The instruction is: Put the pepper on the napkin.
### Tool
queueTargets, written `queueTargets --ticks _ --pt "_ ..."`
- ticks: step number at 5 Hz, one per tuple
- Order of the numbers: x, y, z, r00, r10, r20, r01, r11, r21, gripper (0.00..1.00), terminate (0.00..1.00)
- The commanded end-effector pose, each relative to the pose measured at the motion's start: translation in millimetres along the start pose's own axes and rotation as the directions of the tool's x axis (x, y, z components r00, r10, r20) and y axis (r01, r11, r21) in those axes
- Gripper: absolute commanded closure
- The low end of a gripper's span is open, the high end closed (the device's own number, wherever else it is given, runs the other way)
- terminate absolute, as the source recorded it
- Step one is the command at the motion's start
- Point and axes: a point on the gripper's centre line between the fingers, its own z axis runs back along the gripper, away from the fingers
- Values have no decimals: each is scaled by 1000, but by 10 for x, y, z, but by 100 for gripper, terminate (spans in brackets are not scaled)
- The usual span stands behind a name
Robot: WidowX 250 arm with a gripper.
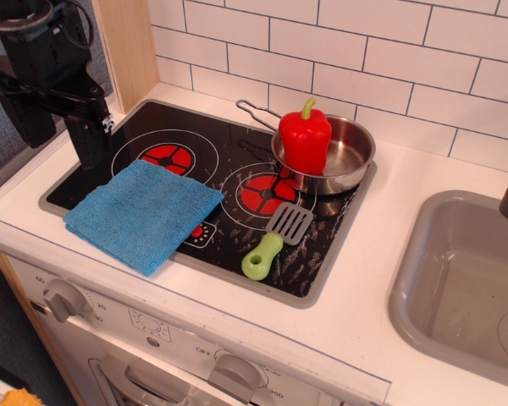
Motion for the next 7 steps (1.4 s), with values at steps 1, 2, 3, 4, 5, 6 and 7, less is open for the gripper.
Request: queueTargets --ticks 1,2,3,4,5,6,7 --pt "0 0 0 1000 0 0 0 1000 0 0 0" --pt "235 -164 2 999 -32 20 33 999 -9 0 0" --pt "470 -333 -31 998 -60 33 60 998 13 0 0" --pt "770 -617 -100 993 -112 46 112 994 11 0 0" --pt "1159 -923 -101 978 -179 102 178 984 19 0 0" --pt "1488 -1193 -57 960 -242 143 240 970 28 0 0" --pt "1675 -1376 -87 945 -293 143 294 956 15 0 0"
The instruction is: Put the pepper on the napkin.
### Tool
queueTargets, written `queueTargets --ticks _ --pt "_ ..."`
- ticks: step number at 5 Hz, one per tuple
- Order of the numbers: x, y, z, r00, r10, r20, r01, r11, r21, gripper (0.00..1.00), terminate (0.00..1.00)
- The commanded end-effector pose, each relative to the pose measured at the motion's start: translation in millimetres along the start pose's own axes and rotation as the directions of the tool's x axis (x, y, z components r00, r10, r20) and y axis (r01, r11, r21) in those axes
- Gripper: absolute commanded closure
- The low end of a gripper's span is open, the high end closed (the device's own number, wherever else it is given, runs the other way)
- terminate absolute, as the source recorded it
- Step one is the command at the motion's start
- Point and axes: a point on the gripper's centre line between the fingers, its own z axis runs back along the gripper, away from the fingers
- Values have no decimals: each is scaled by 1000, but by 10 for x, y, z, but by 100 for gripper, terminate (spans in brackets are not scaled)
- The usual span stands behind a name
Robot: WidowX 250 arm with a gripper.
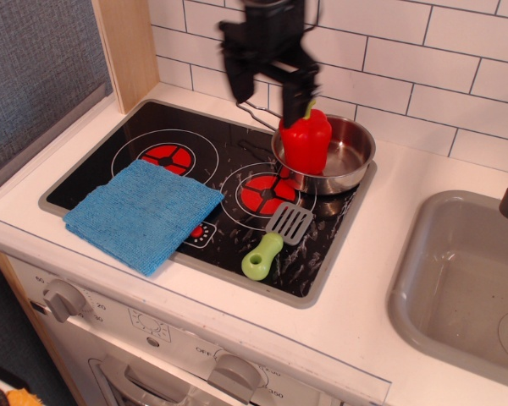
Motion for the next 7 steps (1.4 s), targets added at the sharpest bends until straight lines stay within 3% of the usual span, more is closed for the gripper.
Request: queueTargets --ticks 1,2,3,4,5,6,7 --pt "313 -158 34 998 -54 29 55 998 -23 0 0" --pt "267 -154 -10 998 -57 12 57 998 -26 0 0" --pt "227 -145 -10 998 -62 6 62 998 -33 100 0" --pt "212 -143 -3 998 -64 0 64 997 -34 100 0" --pt "191 -137 -21 998 -62 -9 61 997 -36 0 0" --pt "173 -113 -41 998 -53 -17 53 998 -42 100 0" --pt "194 -103 95 998 -59 21 60 997 -50 100 0"
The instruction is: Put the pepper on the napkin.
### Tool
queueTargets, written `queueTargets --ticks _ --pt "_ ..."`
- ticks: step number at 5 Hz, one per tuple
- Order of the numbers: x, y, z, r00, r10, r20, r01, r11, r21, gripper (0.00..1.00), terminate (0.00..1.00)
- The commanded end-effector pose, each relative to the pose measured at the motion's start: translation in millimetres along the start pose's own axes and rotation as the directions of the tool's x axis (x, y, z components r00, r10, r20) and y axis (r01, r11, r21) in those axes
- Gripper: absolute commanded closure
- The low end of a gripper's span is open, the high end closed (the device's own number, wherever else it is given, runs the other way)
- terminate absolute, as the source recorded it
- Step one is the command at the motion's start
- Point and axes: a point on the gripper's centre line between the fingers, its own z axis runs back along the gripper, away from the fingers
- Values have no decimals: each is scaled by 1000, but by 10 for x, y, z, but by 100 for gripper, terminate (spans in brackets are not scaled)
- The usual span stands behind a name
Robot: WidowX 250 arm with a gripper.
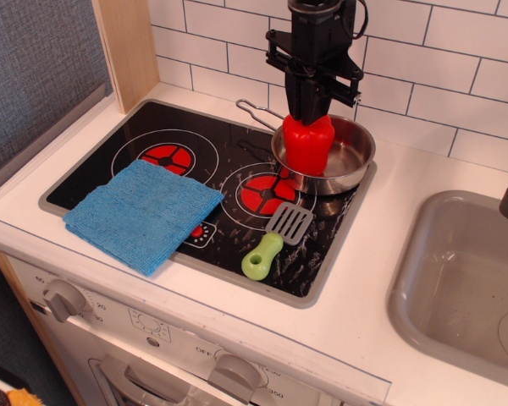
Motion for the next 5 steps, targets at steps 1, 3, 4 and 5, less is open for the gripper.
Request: queueTargets --ticks 1,3,4,5 --pt "-72 28 806 980 2 200 -10 999 41 100 0" --pt "-947 332 1199 974 67 218 -88 992 88 100 0" --pt "-1321 483 1023 986 112 126 -125 987 105 100 0" --pt "-1586 555 801 992 120 45 -124 988 96 100 0"
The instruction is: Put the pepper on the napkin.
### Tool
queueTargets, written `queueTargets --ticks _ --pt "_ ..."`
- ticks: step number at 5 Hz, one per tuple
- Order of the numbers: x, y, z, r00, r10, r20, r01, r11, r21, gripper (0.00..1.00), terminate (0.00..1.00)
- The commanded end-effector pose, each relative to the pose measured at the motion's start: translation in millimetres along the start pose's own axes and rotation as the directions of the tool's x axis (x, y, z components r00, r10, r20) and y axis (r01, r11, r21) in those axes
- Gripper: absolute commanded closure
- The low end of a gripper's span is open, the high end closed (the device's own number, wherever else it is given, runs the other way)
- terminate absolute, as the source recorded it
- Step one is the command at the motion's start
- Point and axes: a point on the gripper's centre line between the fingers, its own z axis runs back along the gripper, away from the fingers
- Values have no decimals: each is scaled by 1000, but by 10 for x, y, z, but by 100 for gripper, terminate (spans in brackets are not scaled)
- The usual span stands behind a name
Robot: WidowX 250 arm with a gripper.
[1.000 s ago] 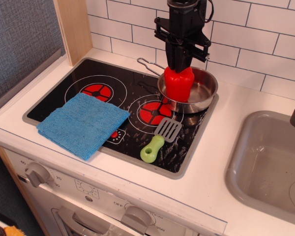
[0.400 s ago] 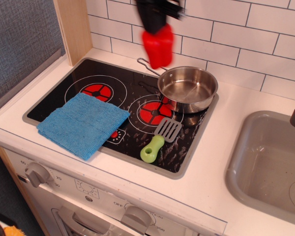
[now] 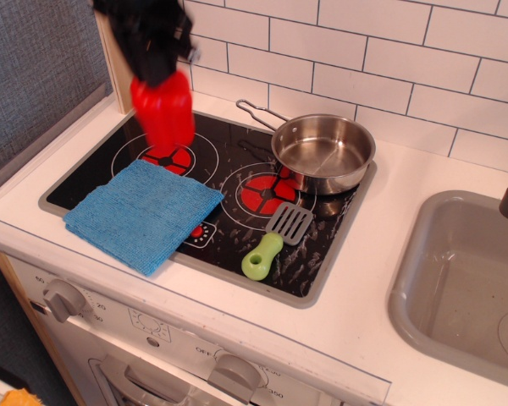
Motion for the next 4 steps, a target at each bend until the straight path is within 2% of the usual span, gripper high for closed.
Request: queueTargets --ticks 1,3,4 --pt "-337 39 -215 996 0 -89 0 1000 -5 100 0" --pt "-376 107 -555 995 10 -104 -6 999 36 100 0" --pt "-377 132 -539 995 9 -95 -5 999 49 100 0"
